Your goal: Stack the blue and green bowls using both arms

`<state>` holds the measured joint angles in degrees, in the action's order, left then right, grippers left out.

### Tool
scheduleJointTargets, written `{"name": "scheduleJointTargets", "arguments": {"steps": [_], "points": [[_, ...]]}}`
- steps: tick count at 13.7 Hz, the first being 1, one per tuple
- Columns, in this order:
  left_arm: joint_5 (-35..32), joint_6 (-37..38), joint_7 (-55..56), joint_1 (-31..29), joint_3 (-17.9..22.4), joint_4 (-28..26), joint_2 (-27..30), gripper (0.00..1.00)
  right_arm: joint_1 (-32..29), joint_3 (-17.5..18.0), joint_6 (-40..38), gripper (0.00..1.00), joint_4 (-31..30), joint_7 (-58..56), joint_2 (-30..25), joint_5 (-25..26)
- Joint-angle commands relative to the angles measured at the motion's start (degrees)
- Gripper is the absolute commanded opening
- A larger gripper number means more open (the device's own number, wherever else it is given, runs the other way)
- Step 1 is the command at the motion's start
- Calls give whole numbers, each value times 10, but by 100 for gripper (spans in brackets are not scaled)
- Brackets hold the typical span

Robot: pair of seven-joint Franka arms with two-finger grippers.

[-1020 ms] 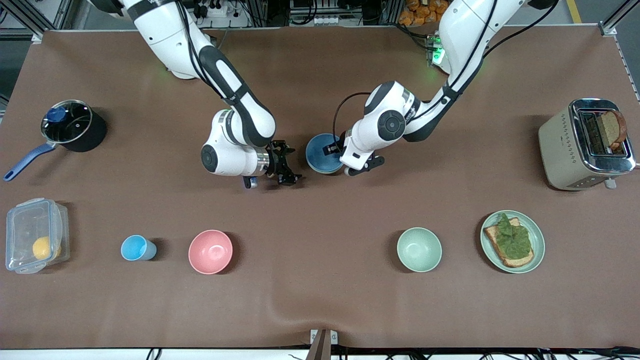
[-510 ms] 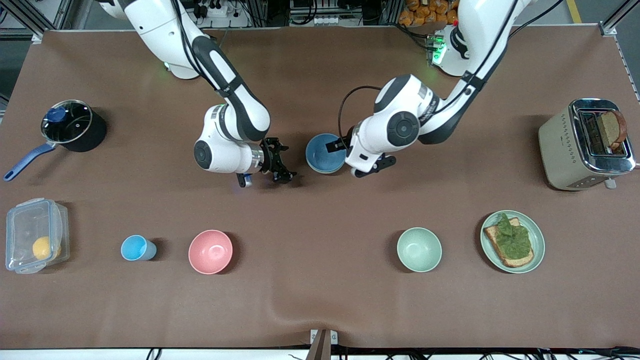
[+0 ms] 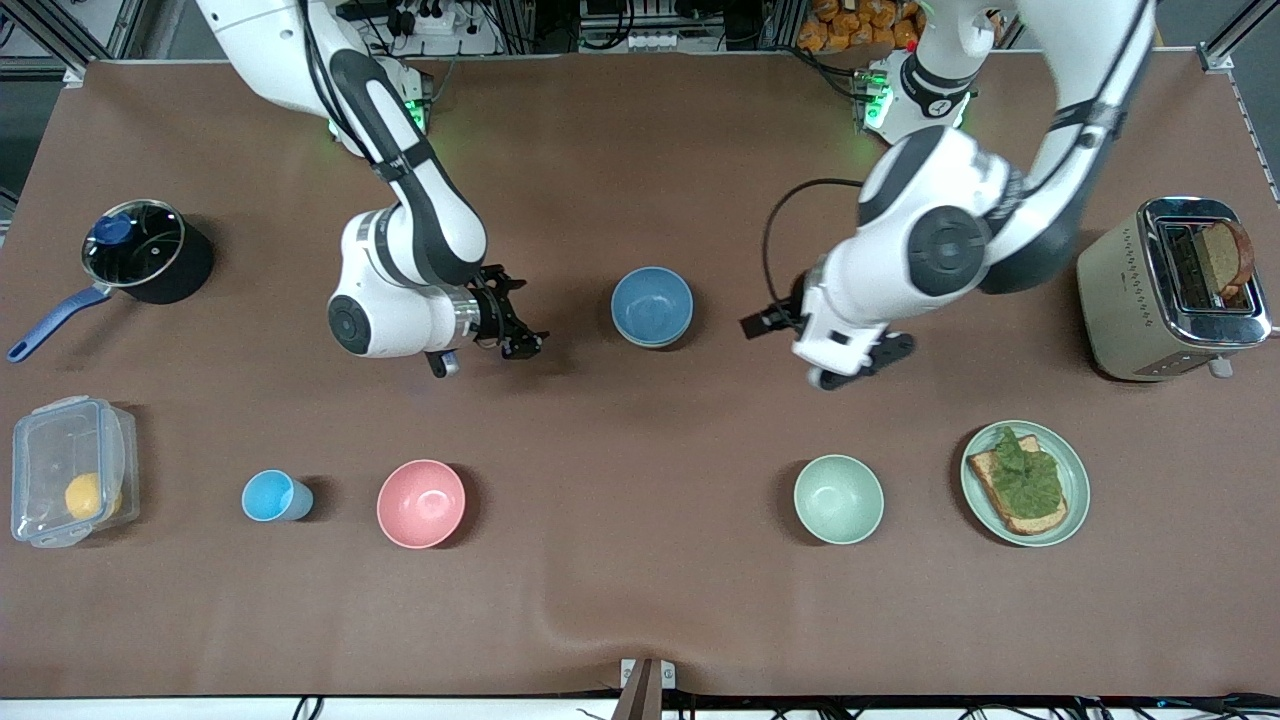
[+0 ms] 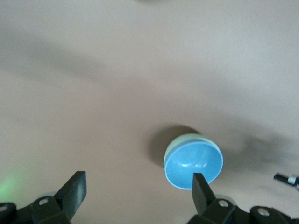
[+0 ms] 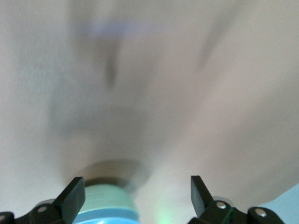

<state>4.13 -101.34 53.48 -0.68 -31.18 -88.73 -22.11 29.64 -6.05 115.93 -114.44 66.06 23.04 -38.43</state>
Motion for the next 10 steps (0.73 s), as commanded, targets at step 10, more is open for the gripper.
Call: {"name": "scheduleJointTargets", "arguments": {"steps": [10], "points": [[-137, 77, -55, -99, -8, 65, 33, 100, -156, -29, -208, 100, 41, -206, -136, 246]]}}
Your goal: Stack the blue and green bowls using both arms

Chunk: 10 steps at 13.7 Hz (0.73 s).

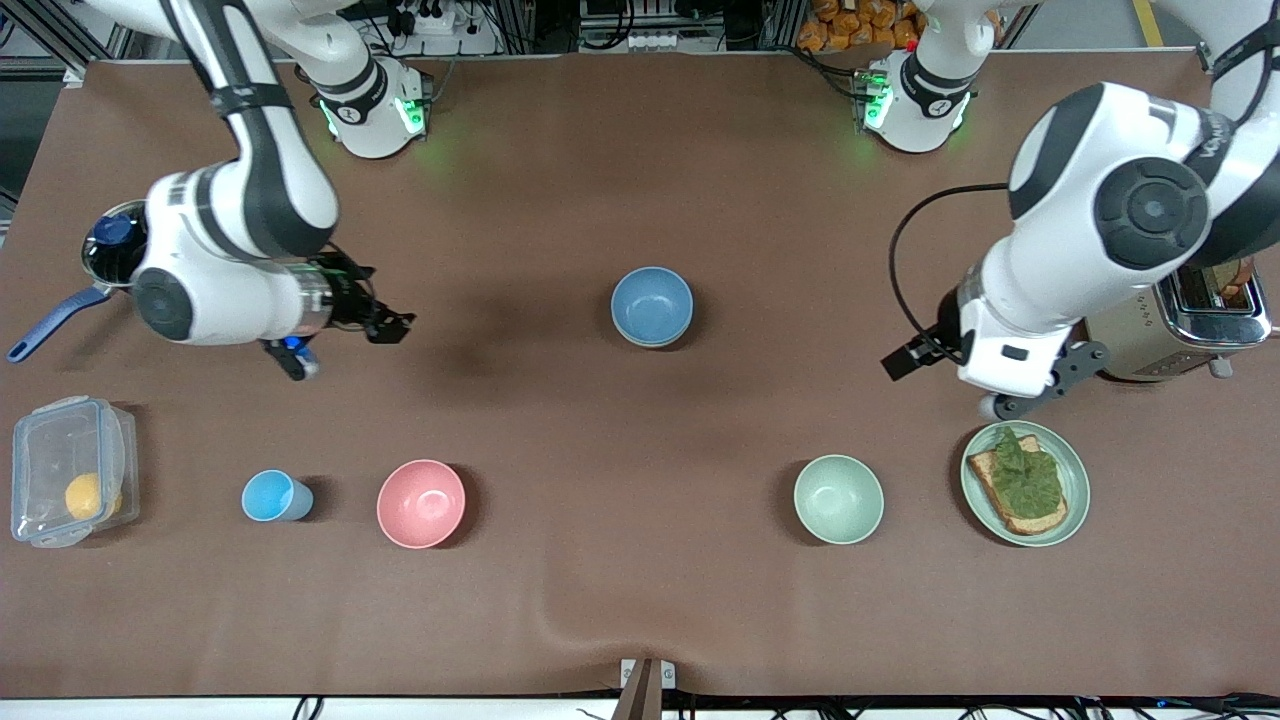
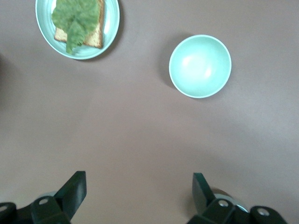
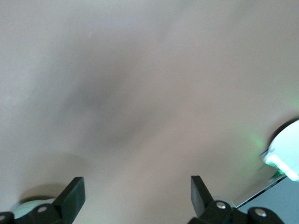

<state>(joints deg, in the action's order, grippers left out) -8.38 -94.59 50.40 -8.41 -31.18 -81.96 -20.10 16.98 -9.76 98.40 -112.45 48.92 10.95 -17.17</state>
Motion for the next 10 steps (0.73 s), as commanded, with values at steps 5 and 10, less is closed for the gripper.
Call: {"name": "scheduleJointTargets", "arguments": {"steps": [5, 10], "points": [[-6, 50, -43, -30, -7, -13, 30, 100, -138, 11, -68, 100, 77, -253, -18, 82], [30, 53, -154, 42, 116, -61, 89, 100, -191, 13, -105, 100, 140, -441, -27, 83]]}}
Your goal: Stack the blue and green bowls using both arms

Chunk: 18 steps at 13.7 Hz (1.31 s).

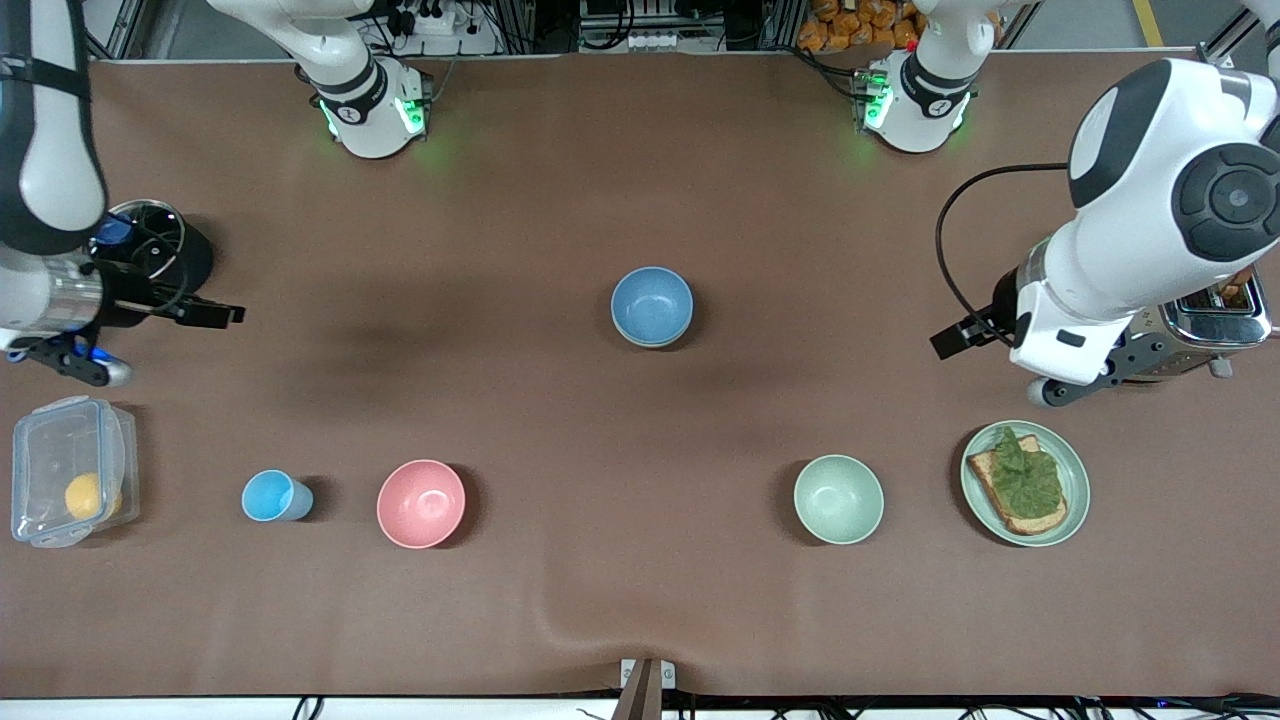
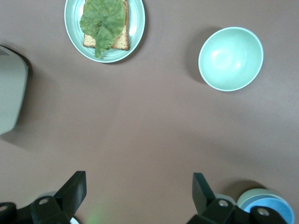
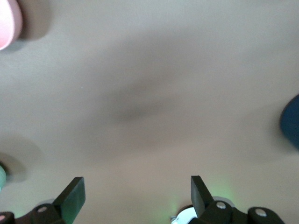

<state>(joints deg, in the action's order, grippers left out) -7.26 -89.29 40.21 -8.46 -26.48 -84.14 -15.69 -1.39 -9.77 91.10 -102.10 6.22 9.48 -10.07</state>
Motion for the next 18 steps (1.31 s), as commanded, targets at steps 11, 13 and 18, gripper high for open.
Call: {"name": "scheduleJointTargets", "arguments": {"steps": [11, 13, 18], "points": [[79, -6, -323, 136, 255, -63, 164, 100, -20, 80, -74, 100, 175, -13, -50, 23], [79, -1, -323, 136, 254, -61, 171, 100, -14, 81, -76, 100, 177, -13, -50, 34], [79, 10, -370, 126, 250, -55, 174, 100, -9, 100, -82, 100, 199, -20, -48, 47]]}}
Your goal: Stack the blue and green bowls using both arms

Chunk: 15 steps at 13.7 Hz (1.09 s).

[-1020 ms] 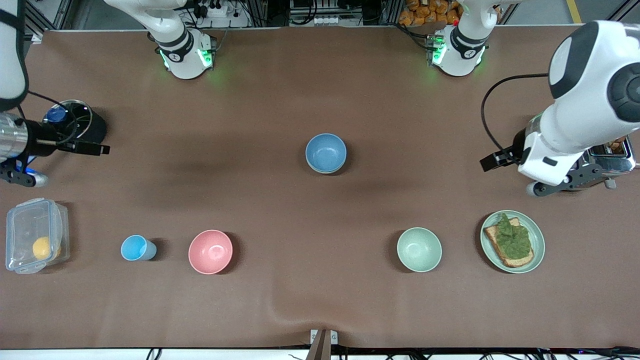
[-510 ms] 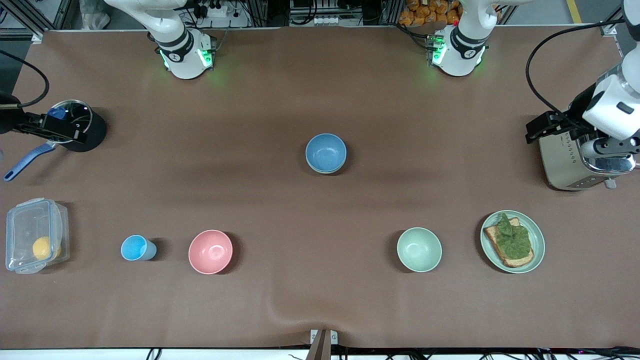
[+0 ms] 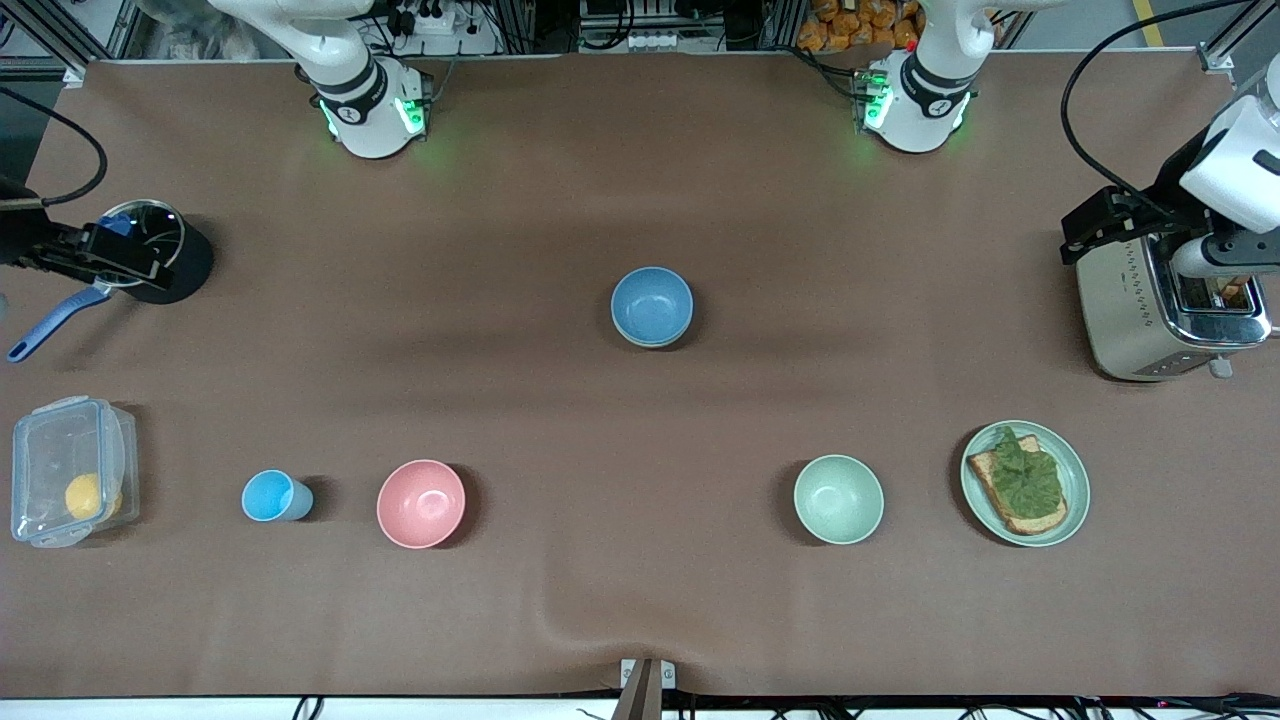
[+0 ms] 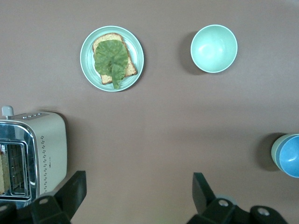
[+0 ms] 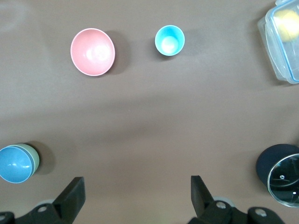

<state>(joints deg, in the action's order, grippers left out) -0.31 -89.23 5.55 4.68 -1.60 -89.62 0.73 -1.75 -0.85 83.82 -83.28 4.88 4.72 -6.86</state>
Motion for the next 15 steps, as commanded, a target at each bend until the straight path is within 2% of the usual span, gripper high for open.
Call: {"name": "scheduleJointTargets", "arguments": {"steps": [1, 7, 10, 15], "points": [[8, 24, -35, -5, 2, 1, 9, 100, -4, 9, -9, 100, 12, -7, -1, 15], [8, 40, -48, -4, 0, 1, 15, 100, 5, 12, -8, 100, 11, -6, -1, 19], [22, 42, -49, -7, 5, 7, 13, 100, 35, 12, -10, 100, 10, -5, -3, 80], [23, 42, -48, 0, 1, 11, 10, 100, 33, 10, -10, 100, 10, -7, -3, 80]]}}
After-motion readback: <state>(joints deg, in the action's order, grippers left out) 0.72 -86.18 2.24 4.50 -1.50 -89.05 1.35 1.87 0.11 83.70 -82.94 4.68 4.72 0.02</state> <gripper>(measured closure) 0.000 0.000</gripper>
